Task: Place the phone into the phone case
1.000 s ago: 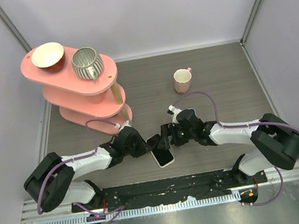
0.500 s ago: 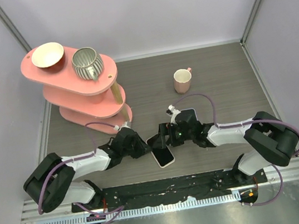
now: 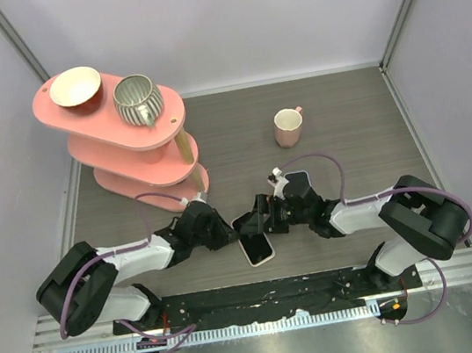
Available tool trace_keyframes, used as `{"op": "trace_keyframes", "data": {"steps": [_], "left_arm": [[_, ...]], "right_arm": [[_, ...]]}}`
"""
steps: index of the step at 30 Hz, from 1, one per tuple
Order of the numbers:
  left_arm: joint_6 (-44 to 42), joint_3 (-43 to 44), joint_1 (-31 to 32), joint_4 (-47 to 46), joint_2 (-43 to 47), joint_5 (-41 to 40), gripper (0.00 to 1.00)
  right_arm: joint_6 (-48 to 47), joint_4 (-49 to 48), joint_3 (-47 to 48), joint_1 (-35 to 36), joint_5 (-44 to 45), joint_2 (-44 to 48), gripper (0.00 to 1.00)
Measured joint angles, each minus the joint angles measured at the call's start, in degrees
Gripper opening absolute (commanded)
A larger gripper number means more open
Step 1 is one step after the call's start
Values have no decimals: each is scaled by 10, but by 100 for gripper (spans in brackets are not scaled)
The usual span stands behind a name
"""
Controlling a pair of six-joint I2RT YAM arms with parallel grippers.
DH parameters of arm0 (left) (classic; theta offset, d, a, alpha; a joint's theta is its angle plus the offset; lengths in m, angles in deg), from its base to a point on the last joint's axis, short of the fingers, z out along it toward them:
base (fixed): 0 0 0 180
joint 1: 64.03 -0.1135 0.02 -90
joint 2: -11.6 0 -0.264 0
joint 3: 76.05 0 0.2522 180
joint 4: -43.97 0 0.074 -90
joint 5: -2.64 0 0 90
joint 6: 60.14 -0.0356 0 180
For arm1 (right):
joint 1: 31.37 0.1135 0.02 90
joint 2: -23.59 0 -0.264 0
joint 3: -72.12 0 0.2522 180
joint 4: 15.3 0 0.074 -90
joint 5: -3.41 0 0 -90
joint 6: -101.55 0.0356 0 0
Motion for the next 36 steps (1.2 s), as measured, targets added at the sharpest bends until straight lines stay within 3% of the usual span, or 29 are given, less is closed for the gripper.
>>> {"op": "trace_keyframes", "data": {"steps": [17,20,21,24,28,36], "left_arm": [[0,-6,1,0,7,15,15],[0,-6,1,0,7,18,15],[0,-6,1,0,7,19,15],[0,-7,1,0,10,19,15],[0,-8,1,3,12,19,15],[-3,-8,4,18,21,20,18]], "right_arm": [[9,0,-25,0,-56,8,57],[12,-1,-30,0,-61,8,45],[12,-1,-31,0,-63,8,35],[17,-2,-33,0,-68,8,18],[45,-1,-36,-2,-66,8,2],[42,3,-37,-2,-70,5,1]]}}
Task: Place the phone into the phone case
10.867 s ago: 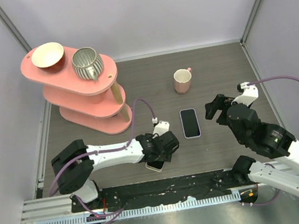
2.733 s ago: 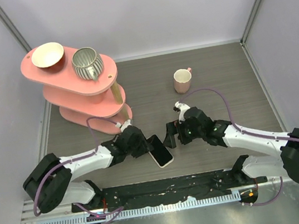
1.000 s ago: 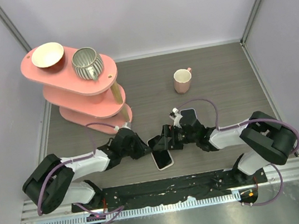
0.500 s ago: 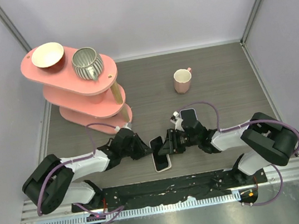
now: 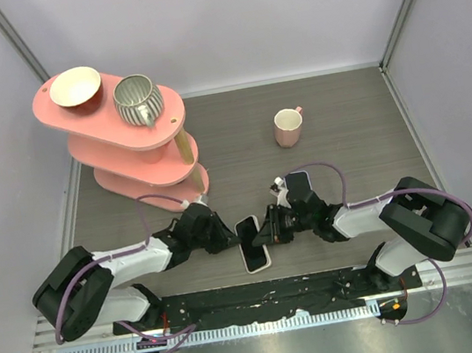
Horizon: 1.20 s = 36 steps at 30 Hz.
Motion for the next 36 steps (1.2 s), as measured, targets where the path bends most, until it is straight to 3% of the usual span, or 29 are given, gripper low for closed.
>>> {"op": "trace_keyframes", "data": {"steps": [5,9,17,26,31,36], "left_arm": [[-9,7,3,42,16,-2,28],[-33,19,3,101,47,-7,51],[-84,73,-5,201,165,-14,75],[-104,57,-17,151,309,86,75],[-85,22,-17,61,297,162,72],[-56,6,-17,-23,257,209,60]], "right_arm": [[-22,23,12,4,-7,1,1],[-42,47,16,7,-12,17,1],[-60,103,17,7,-12,117,1],[-29,90,19,5,-15,252,1],[-3,52,19,5,-23,279,1],[19,16,19,5,-27,285,1]]}}
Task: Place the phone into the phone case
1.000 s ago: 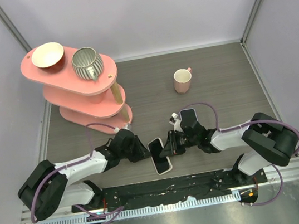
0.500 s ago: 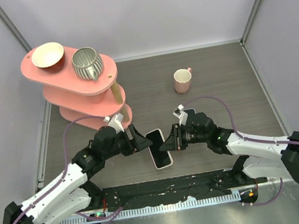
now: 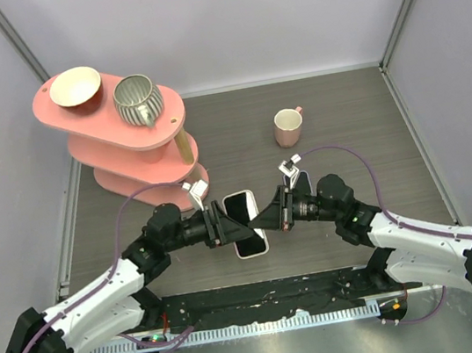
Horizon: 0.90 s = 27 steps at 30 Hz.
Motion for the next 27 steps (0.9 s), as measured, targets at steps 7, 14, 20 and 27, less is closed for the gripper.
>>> {"op": "trace_keyframes", "data": {"steps": [7,14,20,27], "left_arm": [[56,-40,0,-131,-6,32,28],[83,-57,-3,-202,8,62,0],[86,-67,-3,-212,18,68,0],[88,-75,-3,-225,28,87,0]], "right_arm": [[16,-14,0,0,-2,3,7],[33,-36,-1,-4,-20,14,32],[40,-65,0,-3,-13,17,61],[36,-57,27,-5,-5,5,46]]}}
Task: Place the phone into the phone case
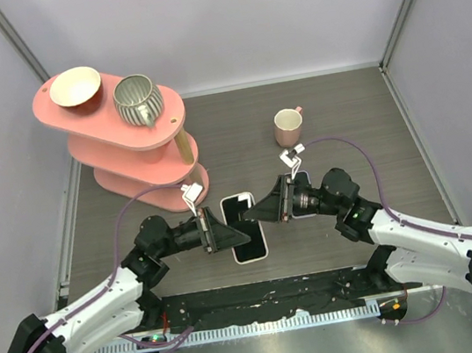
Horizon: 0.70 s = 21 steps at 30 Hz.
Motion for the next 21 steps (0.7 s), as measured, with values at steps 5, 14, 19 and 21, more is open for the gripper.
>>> {"op": "trace_keyframes", "data": {"steps": [5,14,19,21], "left_arm": [[1,-1,0,-9,7,11,0],[5,-16,0,-26,8,18,0],[3,-17,0,-22,7,13,0],[1,-17,0,-16,7,9,0]], "right_arm": [[1,0,19,-14,3,-7,41],[-2,-1,23,-26,-3,-26,1],[-9,2,23,-26,-3,-26,41],[-12,13,23,-26,-3,-22,55]]}}
